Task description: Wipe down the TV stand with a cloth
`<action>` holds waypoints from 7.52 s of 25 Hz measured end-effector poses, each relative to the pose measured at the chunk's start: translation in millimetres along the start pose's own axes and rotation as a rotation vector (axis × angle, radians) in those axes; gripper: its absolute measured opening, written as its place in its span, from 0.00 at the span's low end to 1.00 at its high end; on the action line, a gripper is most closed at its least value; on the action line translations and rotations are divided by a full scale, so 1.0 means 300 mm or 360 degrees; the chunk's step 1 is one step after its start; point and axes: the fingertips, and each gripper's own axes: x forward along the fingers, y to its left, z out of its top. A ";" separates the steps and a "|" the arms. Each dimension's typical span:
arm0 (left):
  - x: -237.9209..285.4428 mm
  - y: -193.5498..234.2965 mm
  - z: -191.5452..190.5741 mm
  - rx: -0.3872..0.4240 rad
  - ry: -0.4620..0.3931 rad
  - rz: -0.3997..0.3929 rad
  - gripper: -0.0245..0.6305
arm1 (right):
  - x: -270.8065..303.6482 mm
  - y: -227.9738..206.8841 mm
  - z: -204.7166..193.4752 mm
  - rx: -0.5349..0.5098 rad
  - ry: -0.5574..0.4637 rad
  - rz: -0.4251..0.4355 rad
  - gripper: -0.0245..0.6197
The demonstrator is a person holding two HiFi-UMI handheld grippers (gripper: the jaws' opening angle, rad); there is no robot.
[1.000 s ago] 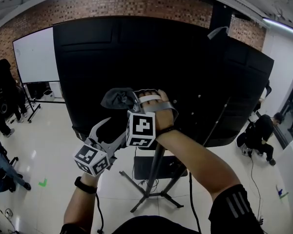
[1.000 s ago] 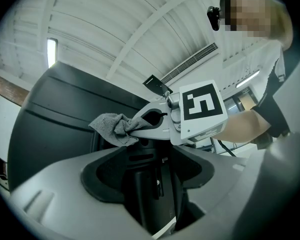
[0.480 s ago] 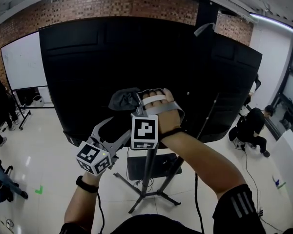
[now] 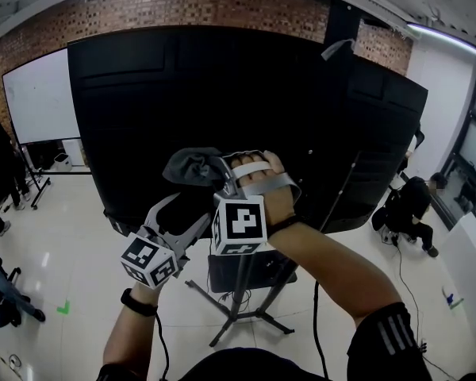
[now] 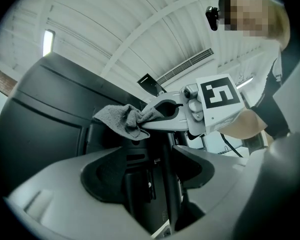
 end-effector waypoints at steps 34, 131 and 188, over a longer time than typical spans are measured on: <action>-0.003 0.021 -0.135 -0.0113 0.0081 0.0019 0.51 | 0.116 0.204 -0.111 -0.0347 0.0314 0.0135 0.08; 0.066 -0.377 -0.695 -0.0349 0.0537 -0.0259 0.51 | -0.130 0.963 -0.434 0.1187 -0.0064 0.0760 0.08; -0.328 -0.520 -2.109 -0.0832 0.1225 0.0069 0.52 | 0.048 2.566 -0.406 0.1385 0.0216 0.1407 0.08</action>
